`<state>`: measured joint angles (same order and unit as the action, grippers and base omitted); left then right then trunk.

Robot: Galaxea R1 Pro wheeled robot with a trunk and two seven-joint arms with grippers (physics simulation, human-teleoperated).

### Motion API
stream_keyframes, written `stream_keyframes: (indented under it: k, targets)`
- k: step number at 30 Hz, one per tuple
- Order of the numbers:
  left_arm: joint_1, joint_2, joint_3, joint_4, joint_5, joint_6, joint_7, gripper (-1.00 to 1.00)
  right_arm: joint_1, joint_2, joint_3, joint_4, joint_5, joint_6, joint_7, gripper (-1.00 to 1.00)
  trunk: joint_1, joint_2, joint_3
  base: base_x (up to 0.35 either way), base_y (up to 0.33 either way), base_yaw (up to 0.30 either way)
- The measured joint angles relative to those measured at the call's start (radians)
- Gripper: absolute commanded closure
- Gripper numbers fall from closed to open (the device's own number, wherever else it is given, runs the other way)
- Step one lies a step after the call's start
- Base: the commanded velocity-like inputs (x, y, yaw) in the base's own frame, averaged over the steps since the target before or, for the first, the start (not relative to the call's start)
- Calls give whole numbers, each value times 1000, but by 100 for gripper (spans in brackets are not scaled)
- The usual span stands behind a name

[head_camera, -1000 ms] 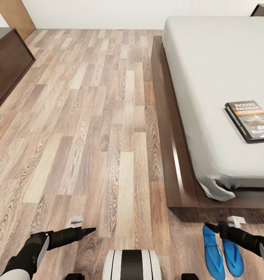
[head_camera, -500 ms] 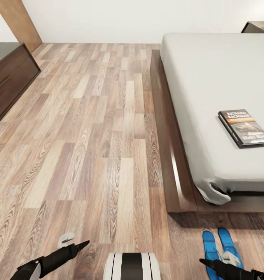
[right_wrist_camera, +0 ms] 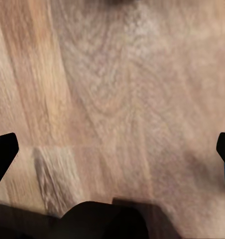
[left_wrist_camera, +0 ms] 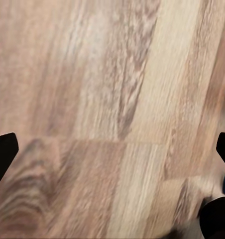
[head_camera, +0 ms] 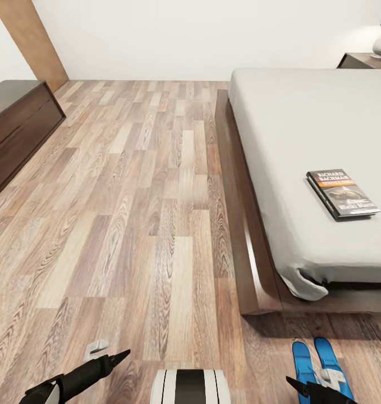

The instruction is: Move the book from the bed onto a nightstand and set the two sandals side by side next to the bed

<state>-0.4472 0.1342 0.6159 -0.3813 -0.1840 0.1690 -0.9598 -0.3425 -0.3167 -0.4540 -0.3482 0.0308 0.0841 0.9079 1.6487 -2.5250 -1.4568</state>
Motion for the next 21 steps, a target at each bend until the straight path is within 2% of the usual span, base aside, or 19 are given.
stream_keyframes:
  k: [21]
  targets:
    - [0,0,-1,0,0,0,1,-100,0,2,0,2,4,-16,-5,-100,-9,5,81,0,0,0]
